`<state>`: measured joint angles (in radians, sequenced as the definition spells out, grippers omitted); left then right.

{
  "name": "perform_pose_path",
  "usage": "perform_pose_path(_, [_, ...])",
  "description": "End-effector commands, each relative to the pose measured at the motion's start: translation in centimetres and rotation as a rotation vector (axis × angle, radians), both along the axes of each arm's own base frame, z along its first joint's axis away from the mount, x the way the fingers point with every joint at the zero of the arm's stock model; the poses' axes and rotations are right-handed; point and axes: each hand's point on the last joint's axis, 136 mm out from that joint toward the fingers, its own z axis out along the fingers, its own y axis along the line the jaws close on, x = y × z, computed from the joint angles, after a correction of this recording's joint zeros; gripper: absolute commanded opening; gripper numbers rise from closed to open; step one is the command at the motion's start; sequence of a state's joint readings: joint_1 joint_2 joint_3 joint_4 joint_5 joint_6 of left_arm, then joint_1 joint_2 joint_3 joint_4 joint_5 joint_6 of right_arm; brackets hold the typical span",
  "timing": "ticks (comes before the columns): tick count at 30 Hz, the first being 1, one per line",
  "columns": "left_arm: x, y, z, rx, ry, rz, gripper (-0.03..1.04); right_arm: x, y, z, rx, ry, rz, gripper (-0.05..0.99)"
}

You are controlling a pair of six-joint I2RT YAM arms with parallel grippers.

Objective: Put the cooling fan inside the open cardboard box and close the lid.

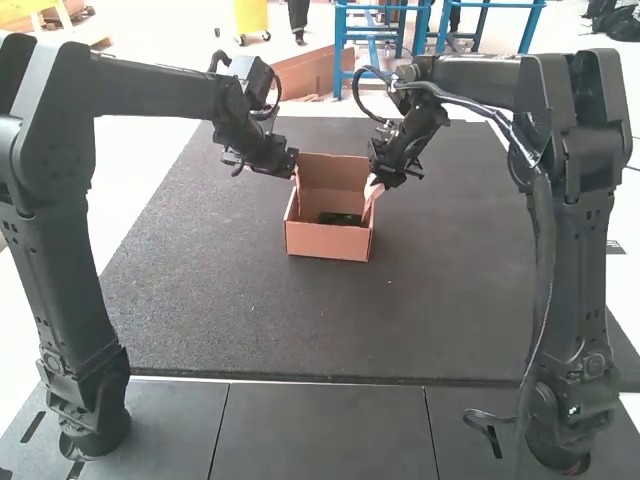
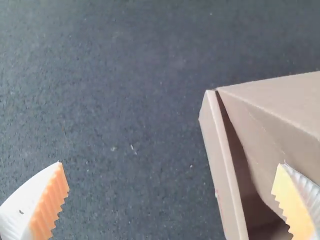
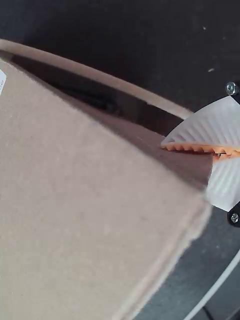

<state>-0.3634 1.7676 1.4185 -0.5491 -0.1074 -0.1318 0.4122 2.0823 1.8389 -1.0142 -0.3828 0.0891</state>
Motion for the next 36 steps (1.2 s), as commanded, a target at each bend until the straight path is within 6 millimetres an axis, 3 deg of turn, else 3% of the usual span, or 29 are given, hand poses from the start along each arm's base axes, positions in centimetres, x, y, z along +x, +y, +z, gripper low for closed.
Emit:
perform_pose_path(1, [-1.4,-0.5,1.5,0.010,-0.011,-0.048,0.97,-1.4,0.7,2.0,0.019,-0.034,0.049,-0.02])
perform_pose_path(8, [-4.2,2.4,0.8,0.142,0.080,-0.039,0.97,-3.3,0.0,-0.1,-0.047,0.002,0.086,-0.02])
perform_pose_path(14, [-3.7,5.1,1.7,0.227,0.054,0.018,0.97,-3.3,-1.0,-0.8,-0.098,-0.012,0.089,0.00])
perform_pose_path(15, [-3.3,5.3,2.1,0.230,0.038,0.028,0.97,-3.1,-1.1,-0.7,-0.097,-0.016,0.086,0.13])
perform_pose_path(19, [-1.3,5.8,4.9,0.225,-0.071,0.077,0.97,-2.2,-0.6,1.2,-0.070,-0.052,0.073,0.83])
perform_pose_path(20, [-0.7,5.6,5.9,0.215,-0.106,0.083,0.97,-2.2,-0.5,1.8,-0.051,-0.049,0.073,0.92])
perform_pose_path(23, [1.0,4.8,9.2,0.168,-0.217,0.095,0.97,-2.1,0.3,4.0,0.031,-0.060,0.077,0.92])
perform_pose_path(27, [2.6,3.4,12.4,0.135,-0.331,0.078,0.97,-1.7,-0.8,6.9,0.076,-0.114,0.044,0.92])
perform_pose_path(30, [2.7,1.3,12.9,0.118,-0.363,0.041,0.97,-1.5,-2.0,8.5,0.083,-0.176,0.020,0.92])
perform_pose_path(36, [2.2,-2.7,12.4,0.097,-0.373,-0.040,0.97,1.0,-7.9,10.4,-0.064,-0.431,-0.106,0.92])
